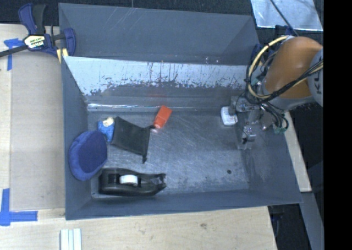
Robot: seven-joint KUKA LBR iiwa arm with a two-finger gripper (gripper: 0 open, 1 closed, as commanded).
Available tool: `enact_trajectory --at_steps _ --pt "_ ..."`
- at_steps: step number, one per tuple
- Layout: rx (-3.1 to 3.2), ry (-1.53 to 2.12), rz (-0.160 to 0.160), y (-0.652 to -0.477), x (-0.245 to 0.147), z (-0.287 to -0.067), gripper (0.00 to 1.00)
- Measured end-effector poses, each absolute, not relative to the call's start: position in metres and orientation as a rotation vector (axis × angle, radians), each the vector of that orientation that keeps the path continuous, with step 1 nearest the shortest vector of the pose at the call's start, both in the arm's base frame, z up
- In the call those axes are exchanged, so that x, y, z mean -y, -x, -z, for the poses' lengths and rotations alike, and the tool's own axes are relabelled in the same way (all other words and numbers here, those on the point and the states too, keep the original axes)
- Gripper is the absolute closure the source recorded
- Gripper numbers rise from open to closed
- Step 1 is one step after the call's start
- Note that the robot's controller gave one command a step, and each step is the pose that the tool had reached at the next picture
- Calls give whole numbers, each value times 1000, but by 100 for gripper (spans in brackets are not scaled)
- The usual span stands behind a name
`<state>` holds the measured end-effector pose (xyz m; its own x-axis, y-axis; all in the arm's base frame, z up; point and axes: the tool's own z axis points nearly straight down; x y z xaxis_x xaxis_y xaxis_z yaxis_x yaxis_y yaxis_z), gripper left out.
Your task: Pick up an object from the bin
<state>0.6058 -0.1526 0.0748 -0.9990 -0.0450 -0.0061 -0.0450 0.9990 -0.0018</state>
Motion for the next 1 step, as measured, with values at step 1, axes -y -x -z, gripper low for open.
enact_trajectory --at_steps 1 --pt "-3131 132 2 -627 134 -71 0"
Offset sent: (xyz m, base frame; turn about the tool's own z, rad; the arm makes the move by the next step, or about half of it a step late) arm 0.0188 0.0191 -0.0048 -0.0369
